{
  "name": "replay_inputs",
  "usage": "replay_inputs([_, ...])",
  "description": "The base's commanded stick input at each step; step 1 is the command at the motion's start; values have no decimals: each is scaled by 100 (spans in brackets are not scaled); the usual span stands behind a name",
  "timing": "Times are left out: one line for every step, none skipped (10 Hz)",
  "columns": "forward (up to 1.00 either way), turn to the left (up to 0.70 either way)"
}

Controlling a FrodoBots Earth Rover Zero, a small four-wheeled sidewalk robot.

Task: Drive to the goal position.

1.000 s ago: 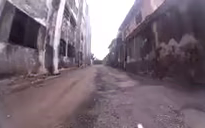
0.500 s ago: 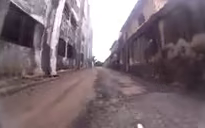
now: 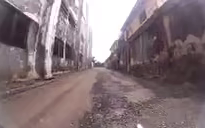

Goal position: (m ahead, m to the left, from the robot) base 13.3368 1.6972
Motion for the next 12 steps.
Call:
replay_inputs([85,0])
replay_inputs([85,0])
replay_inputs([85,0])
replay_inputs([85,0])
replay_inputs([85,0])
replay_inputs([85,0])
replay_inputs([85,0])
replay_inputs([85,0])
replay_inputs([85,0])
replay_inputs([85,0])
replay_inputs([85,0])
replay_inputs([85,0])
